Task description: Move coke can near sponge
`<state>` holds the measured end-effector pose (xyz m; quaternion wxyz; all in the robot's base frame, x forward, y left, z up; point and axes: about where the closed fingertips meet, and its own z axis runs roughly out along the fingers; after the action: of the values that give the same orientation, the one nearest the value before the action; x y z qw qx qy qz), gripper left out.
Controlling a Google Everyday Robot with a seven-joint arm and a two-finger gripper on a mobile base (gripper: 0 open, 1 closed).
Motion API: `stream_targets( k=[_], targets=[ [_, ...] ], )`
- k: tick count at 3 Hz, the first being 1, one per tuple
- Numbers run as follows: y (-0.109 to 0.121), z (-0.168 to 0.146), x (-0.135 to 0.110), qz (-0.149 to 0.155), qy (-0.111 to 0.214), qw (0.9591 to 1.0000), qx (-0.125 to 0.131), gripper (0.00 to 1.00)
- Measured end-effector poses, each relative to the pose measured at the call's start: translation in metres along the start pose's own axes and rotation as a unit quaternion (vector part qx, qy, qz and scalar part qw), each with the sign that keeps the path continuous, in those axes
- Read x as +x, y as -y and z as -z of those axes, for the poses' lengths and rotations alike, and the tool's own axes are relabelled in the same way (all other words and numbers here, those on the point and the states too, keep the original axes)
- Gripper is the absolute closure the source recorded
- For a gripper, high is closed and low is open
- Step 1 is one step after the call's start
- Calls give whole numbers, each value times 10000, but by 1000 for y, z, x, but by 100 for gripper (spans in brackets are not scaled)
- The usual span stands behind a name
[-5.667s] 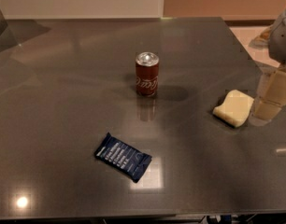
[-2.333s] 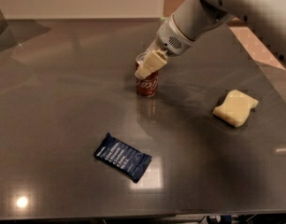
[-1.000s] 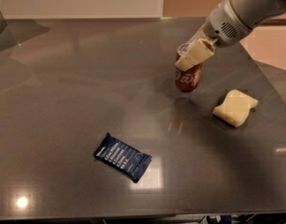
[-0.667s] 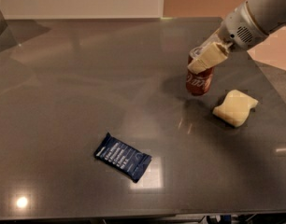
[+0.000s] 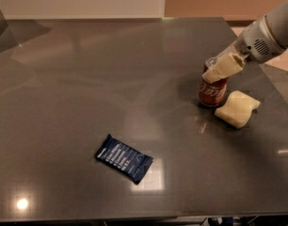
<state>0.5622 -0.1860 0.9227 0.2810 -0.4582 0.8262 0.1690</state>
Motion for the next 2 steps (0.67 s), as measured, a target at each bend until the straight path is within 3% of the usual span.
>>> stream_targets(
  k=[2],
  targets=[
    [5,-12,12,-99,92,9999,-31,37]
  ],
)
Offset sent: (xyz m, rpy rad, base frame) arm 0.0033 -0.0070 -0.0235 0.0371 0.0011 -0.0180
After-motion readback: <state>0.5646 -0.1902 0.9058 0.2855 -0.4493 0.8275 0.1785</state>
